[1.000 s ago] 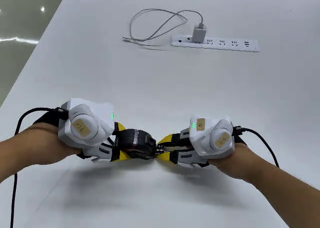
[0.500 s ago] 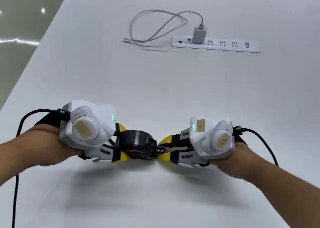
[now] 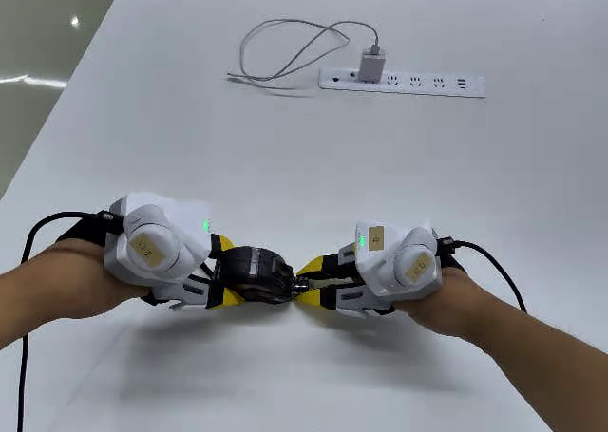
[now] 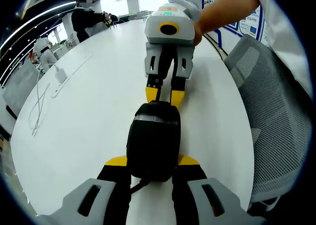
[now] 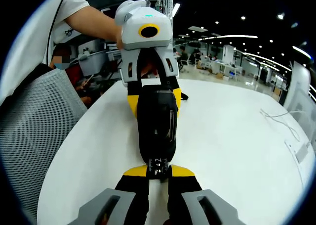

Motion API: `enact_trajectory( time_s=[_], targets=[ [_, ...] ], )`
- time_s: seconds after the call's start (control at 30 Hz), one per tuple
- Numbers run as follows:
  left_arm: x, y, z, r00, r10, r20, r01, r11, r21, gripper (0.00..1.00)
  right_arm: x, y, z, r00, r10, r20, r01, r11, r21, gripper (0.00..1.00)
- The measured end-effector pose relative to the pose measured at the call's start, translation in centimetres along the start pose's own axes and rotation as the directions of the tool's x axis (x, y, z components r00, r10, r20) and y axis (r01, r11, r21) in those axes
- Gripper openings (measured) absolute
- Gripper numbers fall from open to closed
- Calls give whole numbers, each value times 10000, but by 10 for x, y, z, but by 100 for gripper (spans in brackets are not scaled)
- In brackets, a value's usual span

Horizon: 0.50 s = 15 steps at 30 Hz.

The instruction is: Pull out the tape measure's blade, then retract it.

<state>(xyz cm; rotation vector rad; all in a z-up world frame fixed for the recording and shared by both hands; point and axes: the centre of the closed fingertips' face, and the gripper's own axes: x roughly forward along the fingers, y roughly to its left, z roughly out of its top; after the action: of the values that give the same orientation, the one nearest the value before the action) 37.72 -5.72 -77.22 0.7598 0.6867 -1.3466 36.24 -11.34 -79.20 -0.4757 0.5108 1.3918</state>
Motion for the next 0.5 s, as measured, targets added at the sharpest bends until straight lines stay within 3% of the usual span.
enact_trajectory(
  time_s=[0.5],
  targets=[
    [0, 0, 0, 10000, -34, 18, 34, 10000, -19, 26, -24, -1, -16, 9994, -146, -322, 147, 9999, 20, 9]
  ],
)
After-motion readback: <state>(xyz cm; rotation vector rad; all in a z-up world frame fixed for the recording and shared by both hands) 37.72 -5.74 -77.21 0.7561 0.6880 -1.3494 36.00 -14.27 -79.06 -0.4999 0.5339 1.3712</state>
